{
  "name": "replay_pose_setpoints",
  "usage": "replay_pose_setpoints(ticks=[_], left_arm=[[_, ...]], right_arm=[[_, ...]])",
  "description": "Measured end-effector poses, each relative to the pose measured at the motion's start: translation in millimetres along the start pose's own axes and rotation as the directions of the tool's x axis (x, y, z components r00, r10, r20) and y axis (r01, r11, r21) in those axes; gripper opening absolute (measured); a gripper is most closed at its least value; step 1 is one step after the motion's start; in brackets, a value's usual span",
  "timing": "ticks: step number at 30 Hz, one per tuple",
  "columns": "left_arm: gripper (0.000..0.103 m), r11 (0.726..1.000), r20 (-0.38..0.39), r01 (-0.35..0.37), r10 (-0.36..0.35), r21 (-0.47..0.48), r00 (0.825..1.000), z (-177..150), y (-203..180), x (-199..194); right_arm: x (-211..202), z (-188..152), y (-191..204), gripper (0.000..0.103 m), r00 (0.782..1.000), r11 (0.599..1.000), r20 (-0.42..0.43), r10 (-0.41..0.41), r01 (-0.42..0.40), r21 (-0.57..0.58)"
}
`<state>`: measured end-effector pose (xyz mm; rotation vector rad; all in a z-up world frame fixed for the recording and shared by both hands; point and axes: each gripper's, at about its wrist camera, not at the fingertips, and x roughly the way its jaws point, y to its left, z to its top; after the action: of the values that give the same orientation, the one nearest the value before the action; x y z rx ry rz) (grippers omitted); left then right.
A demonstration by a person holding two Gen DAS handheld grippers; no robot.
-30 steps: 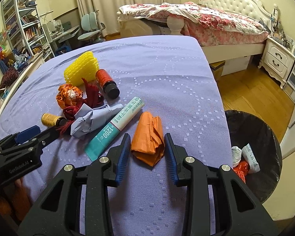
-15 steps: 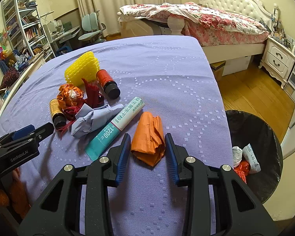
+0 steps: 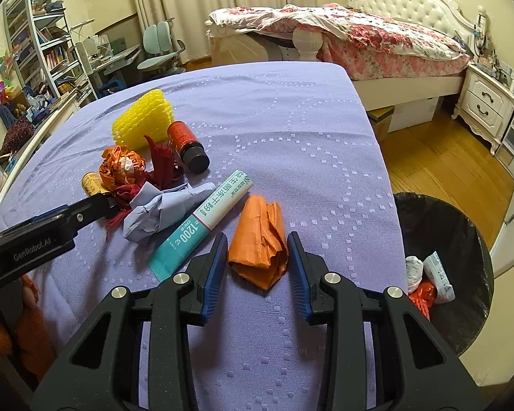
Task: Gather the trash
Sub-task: 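Hold the orange bag in the right tool while the left tool approaches the brown bottle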
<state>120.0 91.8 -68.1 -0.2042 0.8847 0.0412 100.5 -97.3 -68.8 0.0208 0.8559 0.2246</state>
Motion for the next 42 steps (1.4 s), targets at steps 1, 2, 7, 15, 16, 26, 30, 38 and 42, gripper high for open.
replay_pose_setpoints(ticks=[1, 2, 7, 15, 16, 26, 30, 38, 42], left_arm=[[0.076, 1.0, 0.0, -0.002, 0.002, 0.001, 1.0, 0.6, -0.2, 0.7], [0.076, 1.0, 0.0, -0.002, 0.002, 0.0, 1.0, 1.2, -0.9, 1.0], [0.076, 1.0, -0.007, -0.013, 0.013, -0.001, 1.0, 3.6, -1.8, 4.0], [0.079, 1.0, -0.007, -0.027, 0.027, -0.013, 1.0, -4.8, 16.7, -4.8], [0.079, 0.999, -0.012, -0.041, 0.041, -0.018, 0.999, -6.4, 21.2, -5.5], [0.079, 0.998, 0.003, -0.037, 0.037, -0.049, 0.999, -6.2, 29.0, -12.7], [0.079, 0.998, -0.005, -0.039, 0.039, -0.045, 0.999, -2.2, 28.5, -6.5], [0.079, 0.998, -0.02, -0.044, 0.043, -0.037, 0.999, 3.9, 21.9, 4.3], [0.079, 0.998, -0.021, -0.057, 0.056, -0.039, 0.998, 4.6, 24.8, 3.9]], right_arm=[[0.0, 0.0, 0.1, 0.035, 1.0, 1.0, 0.0, 0.0, 0.0, 0.0], [-0.1, 0.1, 0.2, 0.035, 1.0, 1.0, 0.001, -0.001, 0.001, -0.001], [0.0, -0.5, 2.5, 0.036, 1.0, 1.0, 0.001, 0.001, -0.001, -0.002], [0.0, 0.3, 4.2, 0.036, 1.0, 1.0, 0.001, 0.006, -0.006, 0.0], [0.1, 0.3, 4.5, 0.036, 1.0, 1.0, 0.001, 0.005, -0.005, -0.001], [0.1, 0.5, 5.0, 0.036, 1.0, 1.0, 0.001, 0.004, -0.004, -0.003], [0.0, 0.0, 4.4, 0.036, 1.0, 1.0, 0.003, 0.003, -0.003, -0.004], [-1.2, 0.2, 4.3, 0.036, 1.0, 1.0, 0.006, -0.001, 0.001, -0.01], [-1.2, -0.2, 4.2, 0.036, 1.0, 1.0, 0.006, -0.002, 0.002, -0.011]])
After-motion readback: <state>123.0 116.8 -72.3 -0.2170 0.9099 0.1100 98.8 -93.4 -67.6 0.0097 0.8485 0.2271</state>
